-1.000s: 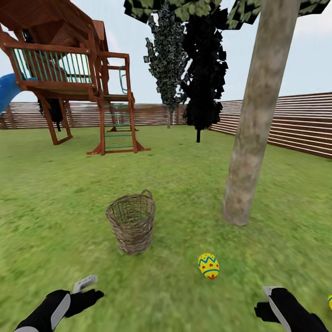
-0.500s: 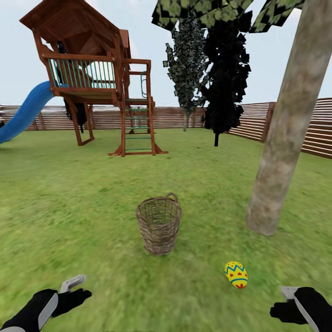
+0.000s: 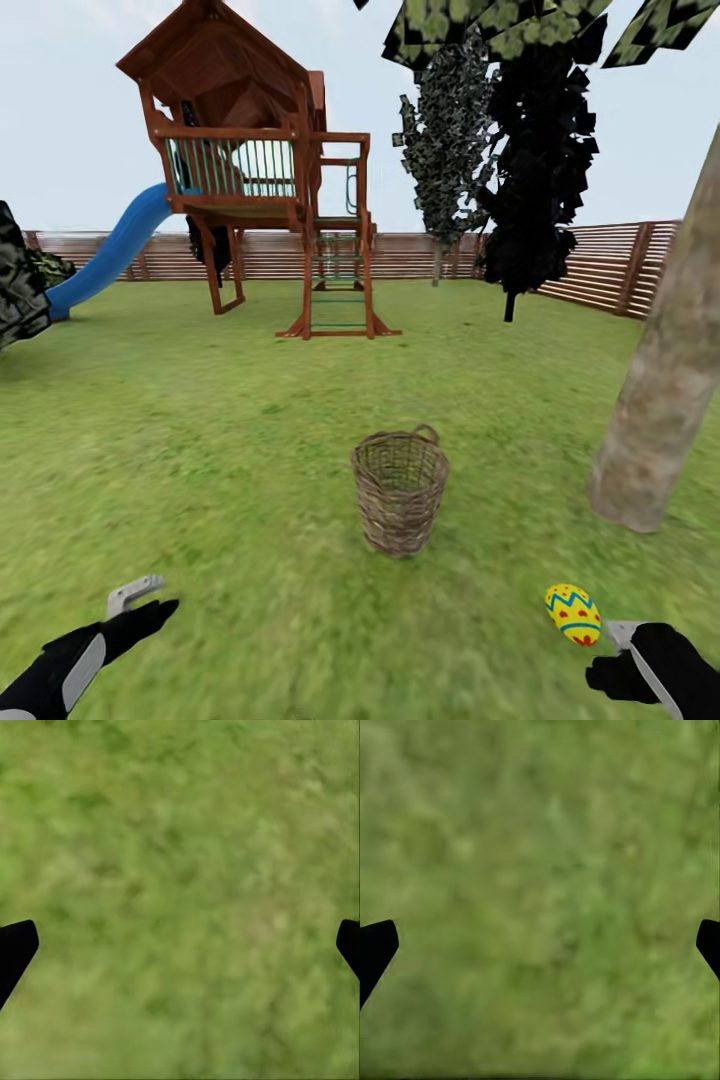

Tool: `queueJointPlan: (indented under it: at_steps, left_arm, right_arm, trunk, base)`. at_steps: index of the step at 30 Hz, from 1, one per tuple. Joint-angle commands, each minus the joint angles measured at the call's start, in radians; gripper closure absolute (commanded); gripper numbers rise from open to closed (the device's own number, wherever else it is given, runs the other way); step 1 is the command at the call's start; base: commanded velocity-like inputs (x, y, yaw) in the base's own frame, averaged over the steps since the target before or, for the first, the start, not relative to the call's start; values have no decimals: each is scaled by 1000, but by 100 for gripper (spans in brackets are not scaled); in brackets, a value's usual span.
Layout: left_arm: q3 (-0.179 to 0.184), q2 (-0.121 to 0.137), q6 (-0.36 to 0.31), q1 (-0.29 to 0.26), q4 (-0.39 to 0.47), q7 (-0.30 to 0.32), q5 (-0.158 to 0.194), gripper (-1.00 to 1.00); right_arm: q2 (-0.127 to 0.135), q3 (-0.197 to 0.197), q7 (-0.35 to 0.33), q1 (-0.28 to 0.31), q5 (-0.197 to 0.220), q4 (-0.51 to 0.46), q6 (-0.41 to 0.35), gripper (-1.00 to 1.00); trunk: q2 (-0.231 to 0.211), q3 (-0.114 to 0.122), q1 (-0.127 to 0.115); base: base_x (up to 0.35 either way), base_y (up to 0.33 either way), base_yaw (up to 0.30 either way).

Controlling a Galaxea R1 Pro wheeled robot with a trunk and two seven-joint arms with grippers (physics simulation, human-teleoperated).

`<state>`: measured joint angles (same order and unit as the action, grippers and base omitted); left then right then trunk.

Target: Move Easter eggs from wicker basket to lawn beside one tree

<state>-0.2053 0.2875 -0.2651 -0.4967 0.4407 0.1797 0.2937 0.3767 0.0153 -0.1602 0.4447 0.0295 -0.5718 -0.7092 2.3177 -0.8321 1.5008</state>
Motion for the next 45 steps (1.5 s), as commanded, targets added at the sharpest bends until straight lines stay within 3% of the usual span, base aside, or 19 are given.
queueJointPlan:
  at_steps: [1,7,16,32,45]
  left_arm:
    - [-11,-1,-2,0,-1,4,8,-100]
    - [-13,-5,4,0,-2,4,6,-100]
    - [-13,-23,35,0,-7,6,6,-100]
    - [-9,-34,30,0,-34,6,4,-100]
    - [-8,-58,30,0,-37,5,2,-100]
  right_arm:
    - [1,2,-1,0,3,-2,-6,-100]
    - [1,2,-1,0,4,-2,-6,-100]
    - [1,0,-1,0,4,-2,-6,-100]
    - [2,-3,-1,0,5,-4,-4,-100]
    - [3,-6,-1,0,3,-7,-5,-100]
  trunk:
    - [-7,2,-4]
    - [-49,21,-27]
    - [-49,21,-27]
    - [-49,21,-27]
    - [-49,21,-27]
  base:
    - [-85,287,191]
    - [-76,287,191]
    - [59,56,160]
    - [319,-11,134]
    - [330,0,73]
